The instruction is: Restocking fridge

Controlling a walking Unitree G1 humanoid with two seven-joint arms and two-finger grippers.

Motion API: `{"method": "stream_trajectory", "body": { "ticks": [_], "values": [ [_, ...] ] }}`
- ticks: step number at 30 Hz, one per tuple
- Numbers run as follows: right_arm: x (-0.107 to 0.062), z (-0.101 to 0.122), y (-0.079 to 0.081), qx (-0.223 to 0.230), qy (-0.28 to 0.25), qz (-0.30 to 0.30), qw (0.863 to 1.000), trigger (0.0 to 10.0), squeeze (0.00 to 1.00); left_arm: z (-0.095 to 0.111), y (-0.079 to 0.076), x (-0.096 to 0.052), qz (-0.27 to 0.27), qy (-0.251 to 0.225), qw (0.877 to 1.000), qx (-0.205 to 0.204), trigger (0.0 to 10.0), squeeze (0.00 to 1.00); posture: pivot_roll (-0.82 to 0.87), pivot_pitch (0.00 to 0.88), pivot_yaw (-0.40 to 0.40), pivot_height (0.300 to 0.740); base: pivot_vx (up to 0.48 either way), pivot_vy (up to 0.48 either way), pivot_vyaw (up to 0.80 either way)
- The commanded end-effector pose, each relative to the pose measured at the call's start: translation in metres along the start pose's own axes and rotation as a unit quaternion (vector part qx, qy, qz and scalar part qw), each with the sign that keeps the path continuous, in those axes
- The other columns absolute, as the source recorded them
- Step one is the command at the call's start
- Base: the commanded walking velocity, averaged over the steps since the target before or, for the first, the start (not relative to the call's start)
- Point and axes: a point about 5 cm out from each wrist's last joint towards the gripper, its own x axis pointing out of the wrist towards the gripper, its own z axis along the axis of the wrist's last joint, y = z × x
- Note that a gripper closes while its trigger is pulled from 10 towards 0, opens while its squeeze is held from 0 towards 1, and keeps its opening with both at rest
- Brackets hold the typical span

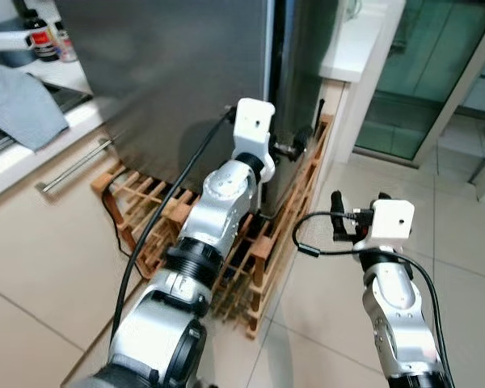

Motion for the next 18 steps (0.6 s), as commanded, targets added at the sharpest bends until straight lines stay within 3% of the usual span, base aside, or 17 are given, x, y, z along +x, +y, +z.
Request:
{"method": "stream_trajectory", "body": {
  "ticks": [1, 4, 6, 8, 9, 10, 14, 15, 17, 18],
  "values": [
    [0.001, 0.003, -0.002, -0.005, -0.005, -0.002, 1.000, 10.0, 0.03, 0.009, -0.051, 0.017, -0.085, -0.008, 0.996, -0.035, 10.0, 0.00, -0.18, 0.000, 0.065, 0.740, 0.000, 0.000, 0.00],
    [-0.004, 0.001, -0.003, -0.007, -0.001, -0.004, 1.000, 10.0, 0.03, 0.015, -0.086, 0.023, -0.172, -0.016, 0.982, -0.073, 10.0, 0.00, -0.20, 0.000, 0.075, 0.740, 0.000, 0.000, 0.00],
    [-0.008, -0.001, -0.004, -0.008, 0.003, -0.003, 1.000, 10.0, 0.04, 0.023, -0.111, 0.023, -0.246, -0.029, 0.961, -0.126, 10.0, 0.00, -0.21, 0.000, 0.078, 0.740, 0.000, 0.000, 0.00],
    [-0.014, -0.004, -0.004, -0.012, 0.011, 0.001, 1.000, 10.0, 0.03, 0.034, -0.135, 0.019, -0.337, -0.029, 0.920, -0.197, 10.0, 0.00, -0.23, 0.000, 0.079, 0.740, 0.000, 0.000, 0.00],
    [-0.022, -0.008, -0.007, -0.024, 0.020, 0.006, 1.000, 10.0, 0.03, 0.045, -0.150, 0.014, -0.405, -0.037, 0.883, -0.236, 10.0, 0.00, -0.23, 0.000, 0.078, 0.740, 0.000, 0.000, 0.00],
    [-0.022, -0.008, -0.007, -0.024, 0.020, 0.006, 1.000, 10.0, 0.03, 0.045, -0.150, 0.014, -0.405, -0.037, 0.883, -0.236, 10.0, 0.00, -0.23, 0.000, 0.078, 0.740, 0.000, 0.000, 0.00],
    [-0.039, -0.019, -0.016, -0.033, 0.046, 0.000, 0.998, 10.0, 0.03, 0.077, -0.157, -0.012, -0.542, -0.076, 0.786, -0.286, 10.0, 0.00, -0.24, 0.000, 0.071, 0.740, 0.000, 0.000, 0.00],
    [-0.040, -0.020, -0.016, -0.032, 0.049, -0.002, 0.998, 10.0, 0.03, 0.079, -0.157, -0.018, -0.563, -0.083, 0.772, -0.283, 10.0, 0.00, -0.24, 0.000, 0.071, 0.740, 0.000, 0.000, 0.00],
    [-0.040, -0.021, -0.014, -0.031, 0.051, 0.000, 0.998, 10.0, 0.03, 0.078, -0.153, -0.023, -0.574, -0.089, 0.767, -0.272, 10.0, 0.00, -0.24, 0.000, 0.065, 0.740, 0.000, 0.000, 0.00],
    [-0.040, -0.021, -0.012, -0.030, 0.051, 0.002, 0.998, 10.0, 0.03, 0.077, -0.151, -0.023, -0.572, -0.090, 0.771, -0.267, 10.0, 0.00, -0.23, 0.000, 0.064, 0.740, 0.000, 0.000, 0.00]
  ]
}}
